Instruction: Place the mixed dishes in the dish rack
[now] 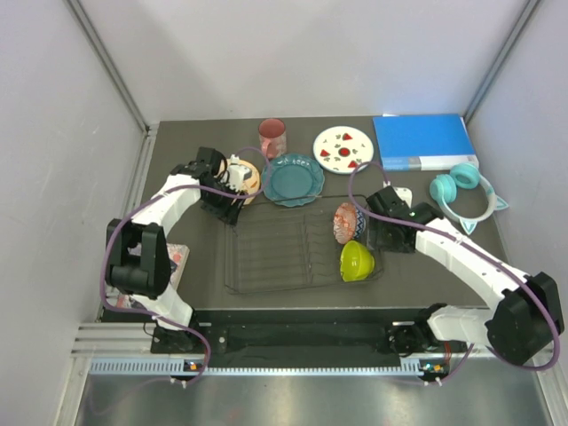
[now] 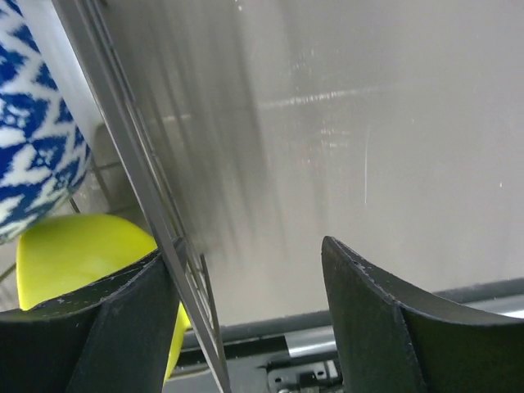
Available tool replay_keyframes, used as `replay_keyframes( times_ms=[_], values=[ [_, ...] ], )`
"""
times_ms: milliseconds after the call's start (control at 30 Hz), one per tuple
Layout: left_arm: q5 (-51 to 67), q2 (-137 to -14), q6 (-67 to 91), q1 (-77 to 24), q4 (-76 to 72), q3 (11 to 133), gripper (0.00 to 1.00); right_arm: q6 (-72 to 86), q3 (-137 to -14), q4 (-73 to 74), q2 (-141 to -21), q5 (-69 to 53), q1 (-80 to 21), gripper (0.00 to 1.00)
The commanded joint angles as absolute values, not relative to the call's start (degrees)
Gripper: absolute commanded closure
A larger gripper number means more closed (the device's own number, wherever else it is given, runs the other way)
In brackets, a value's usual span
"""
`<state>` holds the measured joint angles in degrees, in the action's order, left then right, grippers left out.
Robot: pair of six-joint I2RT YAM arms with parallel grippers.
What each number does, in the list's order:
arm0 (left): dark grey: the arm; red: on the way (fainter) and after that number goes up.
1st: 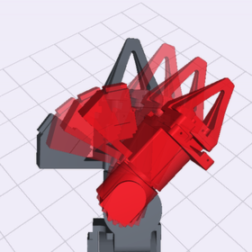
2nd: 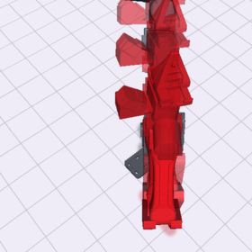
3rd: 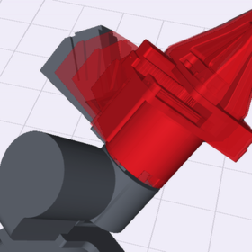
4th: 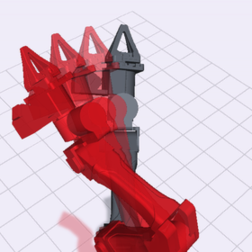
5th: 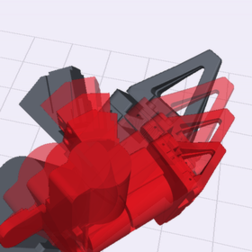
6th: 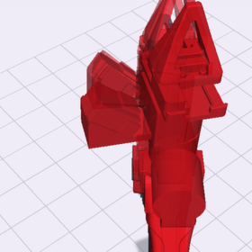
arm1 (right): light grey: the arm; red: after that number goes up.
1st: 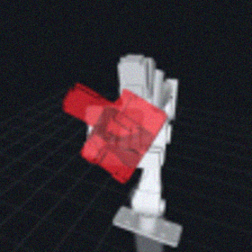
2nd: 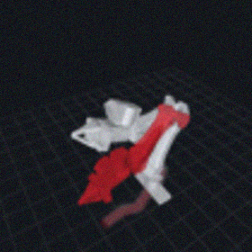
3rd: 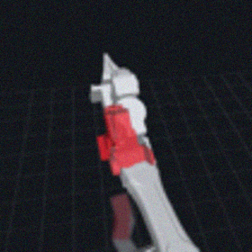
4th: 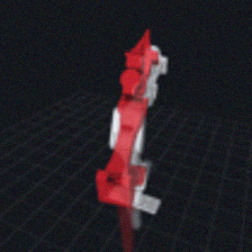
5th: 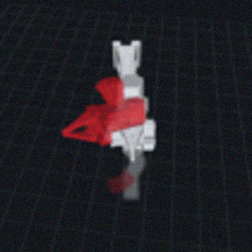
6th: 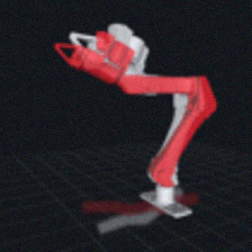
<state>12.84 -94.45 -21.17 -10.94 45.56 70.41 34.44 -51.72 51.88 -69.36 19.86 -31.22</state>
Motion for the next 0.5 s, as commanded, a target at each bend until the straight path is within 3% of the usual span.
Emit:
replay_keyframes(
  times_ms=[0,200,467],
  values=[
    [11.78,-94.48,-21.36,-12.21,43.77,73.74,0.36,34.37,-56.85,55.46,-68.55,20.21,-32.17,0.30],
    [13.44,-93.52,-19.78,-13.53,45.70,77.43,0.35,33.05,-73.34,57.22,-70.48,20.57,-31.91,0.18],
    [12.66,-92.29,-19.86,-13.80,49.92,85.50,0.27,32.95,-84.99,40.38,-80.22,11.72,-22.25,0.17]
  ],
)
